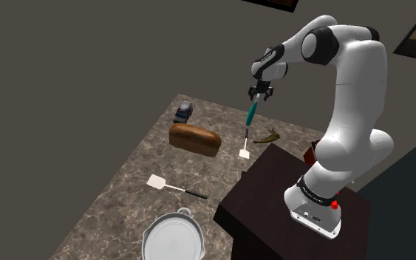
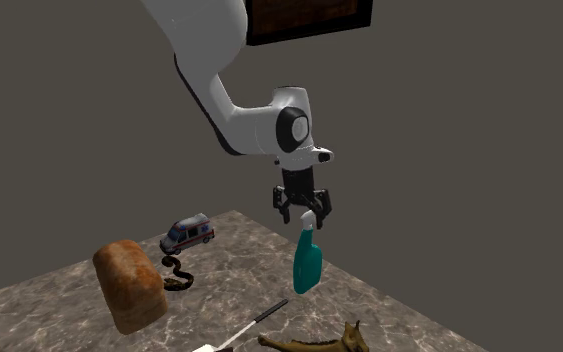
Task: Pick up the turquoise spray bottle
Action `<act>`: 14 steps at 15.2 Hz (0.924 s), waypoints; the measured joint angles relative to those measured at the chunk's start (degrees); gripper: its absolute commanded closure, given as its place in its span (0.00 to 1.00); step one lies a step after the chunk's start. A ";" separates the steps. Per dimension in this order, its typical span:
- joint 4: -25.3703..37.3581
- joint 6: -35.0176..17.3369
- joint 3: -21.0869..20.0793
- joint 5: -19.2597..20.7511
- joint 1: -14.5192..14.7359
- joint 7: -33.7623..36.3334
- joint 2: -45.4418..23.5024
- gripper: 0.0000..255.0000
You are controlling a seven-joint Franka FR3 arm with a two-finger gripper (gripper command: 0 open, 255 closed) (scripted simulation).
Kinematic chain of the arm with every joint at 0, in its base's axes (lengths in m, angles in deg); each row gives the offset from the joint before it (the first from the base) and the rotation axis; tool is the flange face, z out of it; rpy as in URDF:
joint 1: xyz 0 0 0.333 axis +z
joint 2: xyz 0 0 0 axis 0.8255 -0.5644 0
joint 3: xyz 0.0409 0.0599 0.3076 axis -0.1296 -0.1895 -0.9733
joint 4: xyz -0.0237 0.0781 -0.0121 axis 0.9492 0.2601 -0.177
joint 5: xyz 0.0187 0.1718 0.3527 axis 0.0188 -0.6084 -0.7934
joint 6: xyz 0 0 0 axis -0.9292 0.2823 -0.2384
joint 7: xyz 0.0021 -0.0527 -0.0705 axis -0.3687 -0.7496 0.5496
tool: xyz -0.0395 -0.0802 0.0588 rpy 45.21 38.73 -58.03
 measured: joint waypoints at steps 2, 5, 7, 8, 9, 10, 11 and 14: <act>0.06 -0.63 -0.13 -0.15 -0.09 -0.02 -0.69 1.00; 0.12 -0.74 -0.16 -0.18 -0.13 -0.04 -0.84 1.00; 0.13 -0.75 -0.16 -0.19 -0.13 -0.04 -0.85 1.00; 0.13 -0.75 -0.16 -0.19 -0.13 -0.04 -0.85 1.00; 0.13 -0.75 -0.16 -0.19 -0.13 -0.04 -0.84 1.00; 0.12 -0.76 -0.16 -0.19 -0.13 -0.04 -0.84 1.00; 0.12 -0.76 -0.16 -0.19 -0.12 -0.03 -0.84 1.00; -0.13 -0.25 -0.02 -0.02 0.02 0.02 -0.10 1.00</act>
